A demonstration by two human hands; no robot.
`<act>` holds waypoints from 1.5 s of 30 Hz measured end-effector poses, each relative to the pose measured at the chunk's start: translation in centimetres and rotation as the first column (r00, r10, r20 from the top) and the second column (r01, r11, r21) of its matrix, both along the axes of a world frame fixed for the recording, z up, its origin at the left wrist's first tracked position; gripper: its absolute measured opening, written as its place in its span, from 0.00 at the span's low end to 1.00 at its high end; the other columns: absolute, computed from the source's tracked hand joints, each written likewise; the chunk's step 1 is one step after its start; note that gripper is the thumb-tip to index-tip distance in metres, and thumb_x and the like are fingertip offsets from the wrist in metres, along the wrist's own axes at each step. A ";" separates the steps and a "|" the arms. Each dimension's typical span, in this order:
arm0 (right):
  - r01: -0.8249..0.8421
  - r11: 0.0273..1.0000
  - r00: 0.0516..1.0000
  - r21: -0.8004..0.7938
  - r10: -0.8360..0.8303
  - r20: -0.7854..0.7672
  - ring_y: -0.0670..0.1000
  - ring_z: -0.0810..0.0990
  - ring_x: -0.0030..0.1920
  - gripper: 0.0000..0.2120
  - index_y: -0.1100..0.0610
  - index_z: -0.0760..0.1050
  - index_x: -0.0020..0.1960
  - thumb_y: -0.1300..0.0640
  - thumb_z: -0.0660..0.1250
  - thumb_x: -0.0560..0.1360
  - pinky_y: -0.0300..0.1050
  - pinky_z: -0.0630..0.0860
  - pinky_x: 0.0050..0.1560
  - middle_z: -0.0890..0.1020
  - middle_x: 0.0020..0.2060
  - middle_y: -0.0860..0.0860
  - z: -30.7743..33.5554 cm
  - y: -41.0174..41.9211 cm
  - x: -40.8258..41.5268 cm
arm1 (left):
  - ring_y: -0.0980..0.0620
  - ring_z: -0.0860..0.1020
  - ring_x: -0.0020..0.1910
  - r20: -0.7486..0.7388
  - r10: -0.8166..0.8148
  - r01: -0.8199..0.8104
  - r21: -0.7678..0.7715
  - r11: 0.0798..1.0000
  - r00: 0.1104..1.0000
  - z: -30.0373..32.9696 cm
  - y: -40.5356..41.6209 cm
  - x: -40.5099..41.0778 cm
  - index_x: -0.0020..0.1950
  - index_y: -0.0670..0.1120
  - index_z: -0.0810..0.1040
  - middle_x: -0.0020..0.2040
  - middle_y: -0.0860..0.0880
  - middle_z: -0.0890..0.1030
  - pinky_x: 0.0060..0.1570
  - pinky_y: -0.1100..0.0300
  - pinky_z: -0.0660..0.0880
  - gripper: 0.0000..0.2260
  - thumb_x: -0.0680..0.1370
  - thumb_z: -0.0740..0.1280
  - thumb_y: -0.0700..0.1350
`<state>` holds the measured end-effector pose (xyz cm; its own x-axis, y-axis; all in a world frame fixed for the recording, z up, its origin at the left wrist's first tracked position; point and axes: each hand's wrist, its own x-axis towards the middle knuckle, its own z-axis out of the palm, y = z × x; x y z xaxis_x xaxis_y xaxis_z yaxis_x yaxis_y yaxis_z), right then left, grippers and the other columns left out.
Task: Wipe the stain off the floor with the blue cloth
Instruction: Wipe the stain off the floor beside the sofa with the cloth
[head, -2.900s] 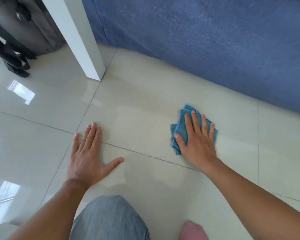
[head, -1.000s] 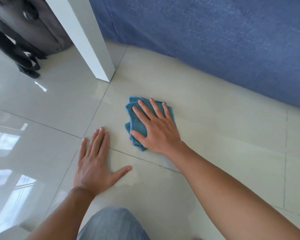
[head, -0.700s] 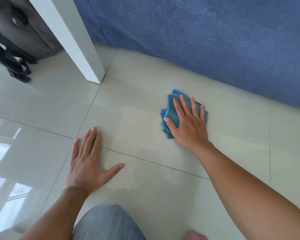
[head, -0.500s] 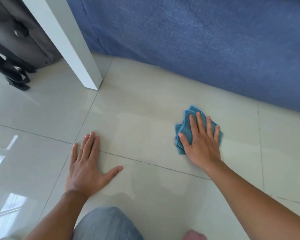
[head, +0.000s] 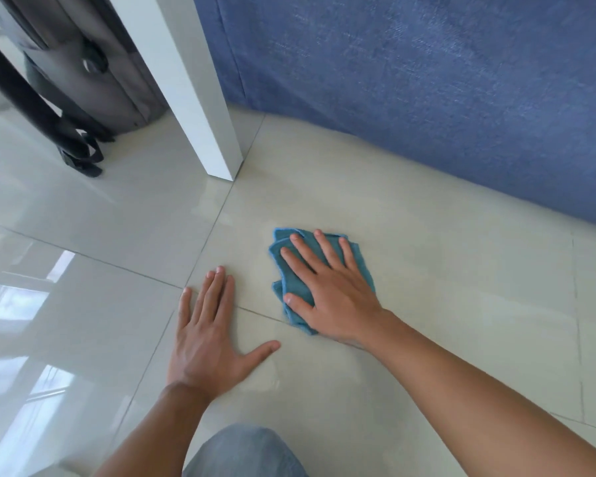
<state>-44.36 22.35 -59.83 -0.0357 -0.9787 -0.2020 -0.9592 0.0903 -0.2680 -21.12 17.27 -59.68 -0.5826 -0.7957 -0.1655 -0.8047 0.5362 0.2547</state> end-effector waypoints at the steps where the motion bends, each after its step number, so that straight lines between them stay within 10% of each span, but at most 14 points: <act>1: 0.019 1.000 1.000 0.001 -0.019 0.004 0.54 0.40 0.83 0.36 0.44 0.49 0.83 0.34 0.53 0.79 0.62 0.36 0.80 0.46 0.83 0.43 -0.1 -1.8 -0.3 | 0.49 0.50 0.82 -0.001 -0.002 0.002 -0.002 1.000 1.000 -0.1 0.0 0.0 0.81 0.42 0.55 0.82 0.45 0.53 0.79 0.43 0.48 0.55 0.67 0.56 0.80; 5: 0.126 0.992 0.992 -0.010 -0.126 -0.016 0.56 0.41 0.83 0.34 0.44 0.52 0.82 0.36 0.50 0.79 0.64 0.38 0.79 0.48 0.84 0.44 0.0 -6.7 -0.5 | 0.49 0.49 0.82 0.011 -0.009 0.009 -0.002 1.000 1.000 -0.2 -0.2 0.2 0.81 0.41 0.54 0.82 0.45 0.52 0.79 0.43 0.46 0.55 0.68 0.56 0.80; 10: -0.237 0.969 0.965 -0.062 0.243 0.097 0.51 0.48 0.83 0.28 0.41 0.62 0.79 0.46 0.56 0.79 0.59 0.41 0.81 0.57 0.82 0.40 -0.3 -5.1 -0.9 | 0.48 0.50 0.82 0.026 -0.003 0.003 0.017 1.000 1.000 0.0 -0.2 0.1 0.81 0.40 0.52 0.82 0.45 0.52 0.78 0.41 0.49 0.57 0.67 0.56 0.81; 24: -0.317 0.944 0.917 -0.093 0.330 0.223 0.48 0.50 0.83 0.27 0.41 0.69 0.76 0.55 0.59 0.78 0.54 0.39 0.81 0.62 0.80 0.39 0.1 -1.3 -0.7 | 0.49 0.50 0.82 0.025 0.016 -0.015 -0.013 1.000 1.000 0.1 0.0 0.0 0.81 0.41 0.52 0.82 0.45 0.53 0.79 0.44 0.47 0.57 0.67 0.58 0.80; 29: 0.049 0.995 0.999 -0.090 -0.047 0.027 0.51 0.51 0.83 0.28 0.42 0.61 0.80 0.44 0.54 0.79 0.60 0.45 0.81 0.58 0.81 0.41 -0.3 2.4 -4.6 | 0.50 0.48 0.82 0.035 0.025 -0.025 -0.018 1.000 0.999 0.3 0.2 0.0 0.82 0.42 0.53 0.83 0.46 0.51 0.79 0.45 0.46 0.56 0.67 0.55 0.81; 34: 0.567 0.821 0.807 -0.071 -0.571 -0.151 0.57 0.48 0.83 0.31 0.47 0.54 0.82 0.42 0.47 0.80 0.66 0.42 0.80 0.53 0.83 0.49 -0.4 7.4 -6.8 | 0.50 0.47 0.82 0.036 0.018 -0.018 -0.017 1.000 0.999 0.3 0.1 0.1 0.81 0.41 0.53 0.83 0.46 0.52 0.79 0.44 0.46 0.56 0.67 0.53 0.81; 40: 0.091 0.996 0.996 -0.013 -0.091 0.003 0.55 0.46 0.83 0.30 0.42 0.60 0.80 0.46 0.55 0.78 0.65 0.42 0.80 0.54 0.83 0.43 0.3 7.4 -3.4 | 0.50 0.49 0.82 -0.003 0.035 -0.035 -0.006 0.999 0.999 0.2 0.1 0.0 0.81 0.41 0.51 0.82 0.45 0.53 0.79 0.44 0.47 0.58 0.65 0.56 0.81; 45: -0.293 0.956 0.931 0.033 0.277 0.238 0.50 0.47 0.83 0.27 0.40 0.70 0.75 0.53 0.57 0.76 0.57 0.34 0.80 0.60 0.80 0.39 1.5 2.1 -1.3 | 0.50 0.49 0.82 -0.012 0.034 -0.034 -0.008 0.999 0.999 0.0 0.1 0.1 0.81 0.40 0.50 0.83 0.44 0.53 0.79 0.46 0.46 0.59 0.64 0.59 0.80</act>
<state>-45.70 24.46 -58.36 0.2974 -0.9249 -0.2369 -0.8610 -0.1526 -0.4852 -20.99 17.40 -59.68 -0.5569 -0.8165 -0.1524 -0.8197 0.5106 0.2596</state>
